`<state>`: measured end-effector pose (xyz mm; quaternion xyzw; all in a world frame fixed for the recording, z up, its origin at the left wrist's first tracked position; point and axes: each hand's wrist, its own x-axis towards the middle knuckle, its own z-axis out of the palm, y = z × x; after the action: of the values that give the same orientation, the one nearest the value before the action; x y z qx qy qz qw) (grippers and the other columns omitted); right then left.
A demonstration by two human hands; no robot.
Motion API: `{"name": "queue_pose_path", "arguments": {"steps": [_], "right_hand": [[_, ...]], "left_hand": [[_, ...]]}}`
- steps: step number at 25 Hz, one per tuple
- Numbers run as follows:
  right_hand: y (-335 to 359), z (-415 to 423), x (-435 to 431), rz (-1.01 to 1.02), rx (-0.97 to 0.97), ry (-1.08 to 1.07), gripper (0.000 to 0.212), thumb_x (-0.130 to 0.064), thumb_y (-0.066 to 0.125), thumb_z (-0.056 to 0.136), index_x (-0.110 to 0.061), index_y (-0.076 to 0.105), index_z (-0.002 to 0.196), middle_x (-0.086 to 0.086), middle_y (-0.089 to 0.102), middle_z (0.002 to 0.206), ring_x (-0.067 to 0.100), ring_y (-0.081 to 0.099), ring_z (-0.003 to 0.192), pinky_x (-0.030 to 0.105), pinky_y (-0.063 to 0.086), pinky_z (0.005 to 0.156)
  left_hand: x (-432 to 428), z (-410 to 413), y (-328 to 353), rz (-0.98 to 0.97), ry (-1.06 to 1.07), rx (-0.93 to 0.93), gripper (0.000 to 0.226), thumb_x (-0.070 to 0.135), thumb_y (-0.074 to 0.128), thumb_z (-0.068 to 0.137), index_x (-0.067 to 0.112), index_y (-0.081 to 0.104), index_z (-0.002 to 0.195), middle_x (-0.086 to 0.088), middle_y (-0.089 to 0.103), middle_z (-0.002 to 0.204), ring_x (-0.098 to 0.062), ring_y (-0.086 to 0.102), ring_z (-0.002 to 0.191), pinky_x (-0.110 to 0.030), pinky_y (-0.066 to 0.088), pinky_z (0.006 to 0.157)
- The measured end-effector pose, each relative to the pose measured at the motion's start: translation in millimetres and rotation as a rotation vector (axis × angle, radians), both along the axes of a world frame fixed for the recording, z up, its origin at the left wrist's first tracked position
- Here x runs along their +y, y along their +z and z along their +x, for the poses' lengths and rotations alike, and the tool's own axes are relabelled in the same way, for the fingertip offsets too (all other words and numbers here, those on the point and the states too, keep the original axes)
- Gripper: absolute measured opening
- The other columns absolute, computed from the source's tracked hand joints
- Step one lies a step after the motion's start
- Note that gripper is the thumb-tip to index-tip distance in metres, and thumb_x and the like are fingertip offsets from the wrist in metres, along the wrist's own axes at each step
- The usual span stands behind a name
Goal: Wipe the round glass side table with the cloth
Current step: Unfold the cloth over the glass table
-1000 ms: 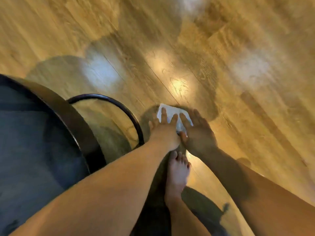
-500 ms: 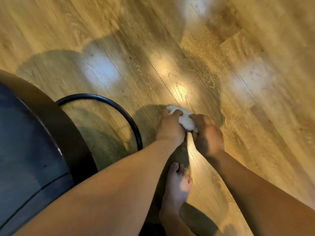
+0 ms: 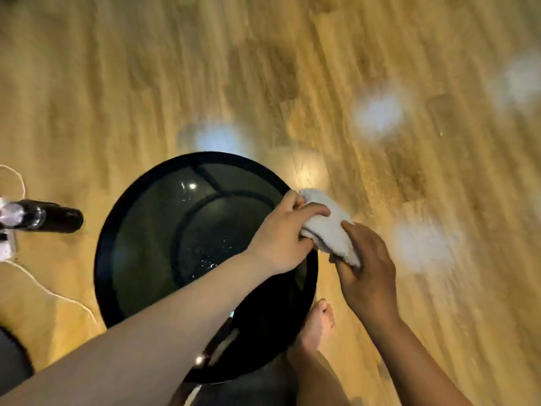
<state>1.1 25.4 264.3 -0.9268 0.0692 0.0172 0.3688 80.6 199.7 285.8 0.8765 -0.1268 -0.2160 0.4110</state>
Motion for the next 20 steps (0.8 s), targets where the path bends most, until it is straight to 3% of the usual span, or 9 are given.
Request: {"name": "queue_pose_path", "arguments": {"steps": [3,6,11,14,17,20], "right_hand": [[52.2,17.3,93.3,0.02,-0.001,0.193,0.06,-0.01,0.071,0.083,-0.02,0.052,0.139,0.013,0.049,0.141,0.032,0.047,0.126,0.031,0.036,0.094],[81.4,29.0,185.7,0.012,-0.01,0.368,0.06,-0.018,0.072,0.086,-0.025,0.05,0.141,0.009,0.045,0.145,0.025,0.043,0.13,0.028,0.035,0.096],[70.8,42.7,282.6,-0.052,-0.099,0.576,0.054,-0.025,0.066,0.09,-0.035,0.049,0.139,0.001,0.041,0.147,0.019,0.039,0.132,0.012,0.025,0.098],[46.2,45.8,316.6,-0.031,-0.201,0.648,0.053,-0.018,0.069,0.085,-0.03,0.056,0.135,0.004,0.046,0.144,0.022,0.044,0.13,0.023,0.034,0.102],[29.0,34.0,329.9,0.006,-0.345,0.67,0.054,-0.006,0.072,0.078,-0.021,0.063,0.129,0.007,0.057,0.132,0.027,0.055,0.12,0.04,0.048,0.1],[30.6,-8.5,311.1,0.061,-0.446,0.623,0.052,0.003,0.072,0.075,-0.014,0.066,0.125,0.012,0.061,0.124,0.03,0.059,0.114,0.038,0.048,0.098]], "left_hand": [[107.5,-3.5,47.9,0.018,0.134,-0.059,0.049,0.003,0.066,0.082,0.026,0.062,0.124,0.001,0.04,0.108,-0.019,0.05,0.095,-0.038,0.05,0.084],[213.4,-13.7,77.1,0.034,0.266,-0.109,0.049,0.001,0.066,0.079,0.027,0.064,0.122,0.005,0.038,0.105,-0.012,0.047,0.097,-0.026,0.045,0.084],[319.6,-47.8,70.0,0.036,0.42,-0.237,0.048,0.01,0.071,0.076,0.029,0.065,0.12,0.005,0.038,0.105,-0.014,0.051,0.093,-0.037,0.051,0.084],[354.0,-69.0,43.7,0.049,0.51,-0.351,0.048,0.024,0.068,0.071,0.035,0.064,0.117,0.012,0.039,0.098,-0.008,0.05,0.085,-0.032,0.05,0.079],[356.9,-88.5,22.6,-0.001,0.605,-0.443,0.045,0.025,0.067,0.069,0.034,0.067,0.113,0.016,0.039,0.093,0.002,0.048,0.082,-0.015,0.042,0.076],[333.8,-125.6,20.5,-0.029,0.566,-0.5,0.038,0.016,0.069,0.076,0.028,0.07,0.112,0.015,0.038,0.089,0.004,0.048,0.082,-0.008,0.038,0.075]]}}
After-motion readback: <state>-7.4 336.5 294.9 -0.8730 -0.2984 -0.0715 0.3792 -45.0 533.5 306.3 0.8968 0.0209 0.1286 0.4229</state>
